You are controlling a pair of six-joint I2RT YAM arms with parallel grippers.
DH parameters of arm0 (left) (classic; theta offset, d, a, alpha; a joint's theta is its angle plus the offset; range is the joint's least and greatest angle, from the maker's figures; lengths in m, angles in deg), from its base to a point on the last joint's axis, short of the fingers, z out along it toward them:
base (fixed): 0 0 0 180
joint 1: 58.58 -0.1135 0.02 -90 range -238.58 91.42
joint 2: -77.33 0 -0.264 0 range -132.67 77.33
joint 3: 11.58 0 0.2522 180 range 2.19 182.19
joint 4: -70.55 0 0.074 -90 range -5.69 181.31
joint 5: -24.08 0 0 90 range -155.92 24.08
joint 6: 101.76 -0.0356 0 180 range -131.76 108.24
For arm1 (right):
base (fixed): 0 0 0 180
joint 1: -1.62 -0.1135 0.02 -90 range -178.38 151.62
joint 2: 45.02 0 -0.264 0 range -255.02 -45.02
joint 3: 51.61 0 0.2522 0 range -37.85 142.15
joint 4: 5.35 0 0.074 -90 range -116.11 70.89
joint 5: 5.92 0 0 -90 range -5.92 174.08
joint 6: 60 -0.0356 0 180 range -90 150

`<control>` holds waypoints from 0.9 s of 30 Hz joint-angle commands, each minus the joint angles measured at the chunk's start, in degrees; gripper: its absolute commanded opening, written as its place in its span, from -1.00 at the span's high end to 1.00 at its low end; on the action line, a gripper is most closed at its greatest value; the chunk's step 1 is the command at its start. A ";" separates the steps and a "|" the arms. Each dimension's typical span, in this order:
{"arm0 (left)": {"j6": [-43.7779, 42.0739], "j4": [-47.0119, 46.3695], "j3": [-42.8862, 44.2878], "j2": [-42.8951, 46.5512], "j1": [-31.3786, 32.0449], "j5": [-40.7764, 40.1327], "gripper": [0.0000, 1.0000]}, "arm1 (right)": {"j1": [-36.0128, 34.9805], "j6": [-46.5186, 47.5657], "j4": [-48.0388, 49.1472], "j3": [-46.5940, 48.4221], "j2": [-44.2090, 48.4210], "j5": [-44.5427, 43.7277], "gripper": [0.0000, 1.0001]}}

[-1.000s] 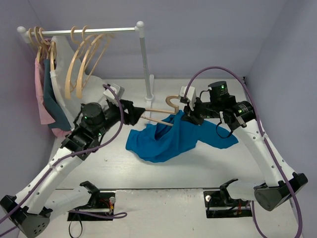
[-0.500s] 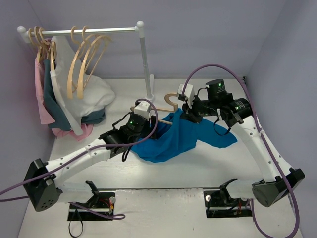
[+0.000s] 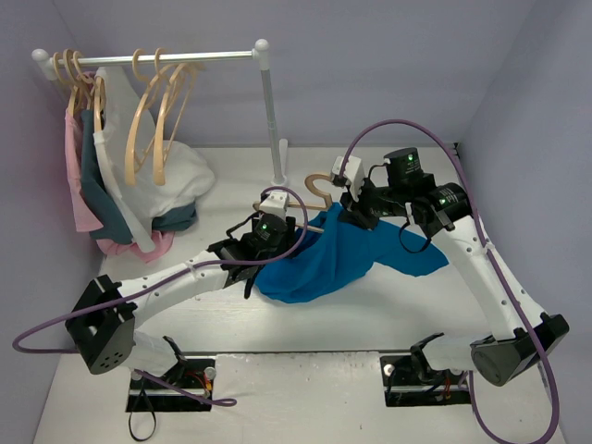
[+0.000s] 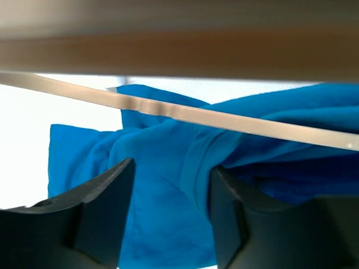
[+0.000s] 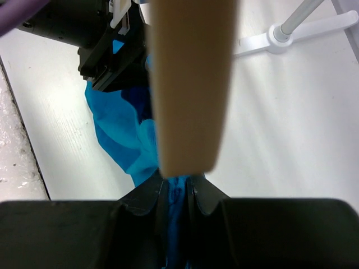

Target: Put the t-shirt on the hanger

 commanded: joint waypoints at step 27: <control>-0.82 -3.14 -4.52 10.37 -14.17 1.38 1.00 | 0.38 -5.65 3.59 -1.96 9.35 -4.87 1.00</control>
